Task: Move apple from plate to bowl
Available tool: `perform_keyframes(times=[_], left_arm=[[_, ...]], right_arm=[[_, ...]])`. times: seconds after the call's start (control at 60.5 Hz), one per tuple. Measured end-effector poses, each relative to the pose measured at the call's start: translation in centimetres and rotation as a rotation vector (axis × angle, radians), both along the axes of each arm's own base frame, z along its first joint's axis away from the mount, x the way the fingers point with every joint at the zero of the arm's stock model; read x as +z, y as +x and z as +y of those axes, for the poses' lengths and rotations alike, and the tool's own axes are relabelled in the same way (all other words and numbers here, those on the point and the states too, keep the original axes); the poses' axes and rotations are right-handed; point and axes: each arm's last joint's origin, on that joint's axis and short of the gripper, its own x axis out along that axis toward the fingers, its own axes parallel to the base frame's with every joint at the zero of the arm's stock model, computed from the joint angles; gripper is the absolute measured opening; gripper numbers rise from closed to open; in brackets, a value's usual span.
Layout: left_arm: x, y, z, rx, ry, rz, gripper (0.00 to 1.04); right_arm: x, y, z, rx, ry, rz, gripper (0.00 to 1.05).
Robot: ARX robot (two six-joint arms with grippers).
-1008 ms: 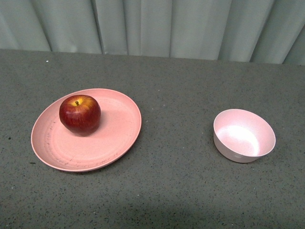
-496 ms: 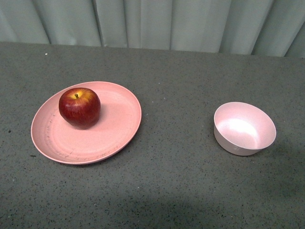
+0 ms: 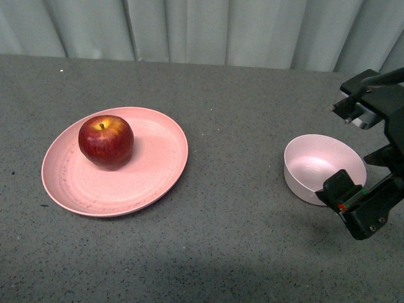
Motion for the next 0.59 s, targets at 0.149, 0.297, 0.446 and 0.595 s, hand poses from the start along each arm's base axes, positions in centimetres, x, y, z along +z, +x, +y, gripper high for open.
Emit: perform_keyframes(times=[0.149,0.297,0.446,0.595], left_arm=[[0.0,0.0,0.0,0.000,0.000,0.000,0.98],[0.0,0.0,0.0,0.000,0.000,0.000,0.98],[0.0,0.0,0.0,0.000,0.000,0.000,0.98],[0.0,0.0,0.0,0.000,0.000,0.000,0.98]], right_arm=[[-1.1,1.2,0.8,0.039,-0.018,0.044,0.95],[-2.3,2.0,1.5,0.070,-0.037,0.091,0.95],[-2.8,2.8,2.0,0.078,-0.034,0.100,0.95],[-3.0,3.3,2.1,0.081,-0.033,0.103,0.69]])
